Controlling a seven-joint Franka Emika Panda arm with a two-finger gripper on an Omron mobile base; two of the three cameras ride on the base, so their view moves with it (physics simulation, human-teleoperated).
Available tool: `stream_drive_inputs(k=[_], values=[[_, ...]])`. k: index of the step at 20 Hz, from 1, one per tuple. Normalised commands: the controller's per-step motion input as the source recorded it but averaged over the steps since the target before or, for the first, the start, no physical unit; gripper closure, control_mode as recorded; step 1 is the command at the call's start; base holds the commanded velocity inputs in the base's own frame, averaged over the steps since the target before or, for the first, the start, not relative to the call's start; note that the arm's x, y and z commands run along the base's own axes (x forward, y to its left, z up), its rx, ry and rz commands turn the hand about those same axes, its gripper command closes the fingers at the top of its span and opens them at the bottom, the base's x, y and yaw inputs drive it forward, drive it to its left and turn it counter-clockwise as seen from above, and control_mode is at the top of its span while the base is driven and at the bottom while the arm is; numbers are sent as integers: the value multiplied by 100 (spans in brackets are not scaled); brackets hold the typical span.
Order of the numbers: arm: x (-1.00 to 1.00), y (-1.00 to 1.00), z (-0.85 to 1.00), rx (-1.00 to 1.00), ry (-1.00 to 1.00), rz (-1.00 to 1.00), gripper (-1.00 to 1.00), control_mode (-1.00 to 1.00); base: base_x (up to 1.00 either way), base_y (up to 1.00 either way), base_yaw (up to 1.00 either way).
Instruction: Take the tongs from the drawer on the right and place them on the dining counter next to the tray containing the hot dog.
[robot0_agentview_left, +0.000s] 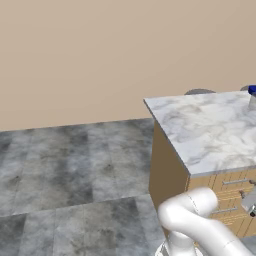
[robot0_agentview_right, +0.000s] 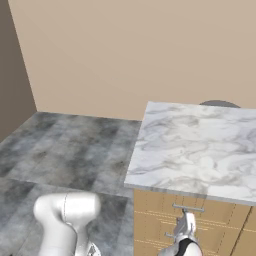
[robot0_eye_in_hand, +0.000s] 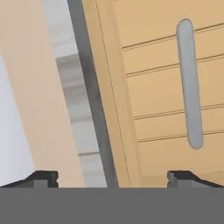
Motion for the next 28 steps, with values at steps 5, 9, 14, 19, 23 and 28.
stream_drive_inputs(k=[5, 9, 14, 19, 23, 28], values=[[37, 0, -34, -7, -1, 11, -100, -100, 0, 0, 0], [43, -8, -44, -3, -3, 14, -100, -100, 0, 0, 0], [38, -27, -44, -2, -1, 14, -100, -100, 0, 0, 0], [29, -49, -48, -2, 0, 7, -100, -100, 0, 0, 0], [31, -46, -43, -1, 0, 3, -100, -100, 0, 0, 0], [36, -2, -33, 0, -2, 0, -100, -100, 0, 0, 0]])
